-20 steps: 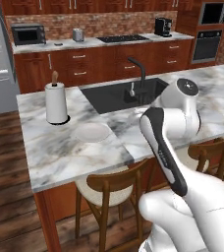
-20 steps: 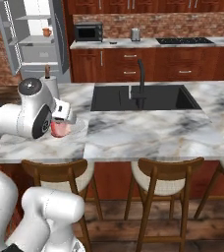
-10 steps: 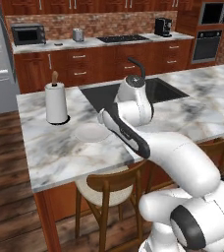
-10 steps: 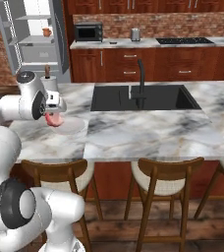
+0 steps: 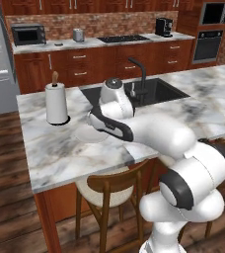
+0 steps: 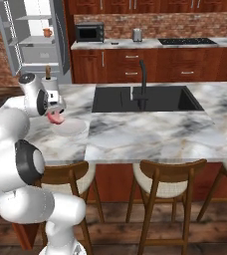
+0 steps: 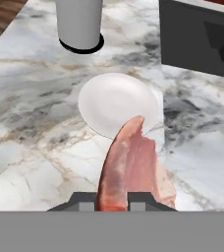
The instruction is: Take the steak from the fridge and place it on the digital scale on the counter by the fridge. Wait a few seconds for a reading, then move it to the plate on the dining counter.
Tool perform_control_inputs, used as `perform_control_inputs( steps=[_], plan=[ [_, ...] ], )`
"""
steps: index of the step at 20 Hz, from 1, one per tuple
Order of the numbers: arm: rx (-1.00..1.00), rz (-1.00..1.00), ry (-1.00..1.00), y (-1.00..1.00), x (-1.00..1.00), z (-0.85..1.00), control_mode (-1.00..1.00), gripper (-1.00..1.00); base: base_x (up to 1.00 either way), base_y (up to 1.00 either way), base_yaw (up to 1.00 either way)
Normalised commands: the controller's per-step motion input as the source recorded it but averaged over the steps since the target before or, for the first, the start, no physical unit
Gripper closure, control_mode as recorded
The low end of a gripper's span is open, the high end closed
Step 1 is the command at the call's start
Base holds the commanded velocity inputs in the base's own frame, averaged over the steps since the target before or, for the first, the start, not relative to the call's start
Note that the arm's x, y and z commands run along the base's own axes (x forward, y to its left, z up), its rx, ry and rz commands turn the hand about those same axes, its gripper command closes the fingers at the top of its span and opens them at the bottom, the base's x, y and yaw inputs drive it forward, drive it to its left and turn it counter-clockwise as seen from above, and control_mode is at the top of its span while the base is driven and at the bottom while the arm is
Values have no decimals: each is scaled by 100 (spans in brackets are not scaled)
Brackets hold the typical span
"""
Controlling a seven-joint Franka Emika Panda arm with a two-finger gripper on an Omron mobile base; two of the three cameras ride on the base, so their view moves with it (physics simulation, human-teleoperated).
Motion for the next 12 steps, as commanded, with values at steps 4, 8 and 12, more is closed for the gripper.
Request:
perform_control_inputs(
  steps=[4, 8, 12],
  plan=[
    [0, 7, 0, 7, 23, -35, -100, 100, 0, 0, 0],
    [0, 6, 0, 2, 33, -45, -100, 100, 0, 0, 0],
    [0, 4, 0, 3, 42, -44, -100, 100, 0, 0, 0]
  ],
)
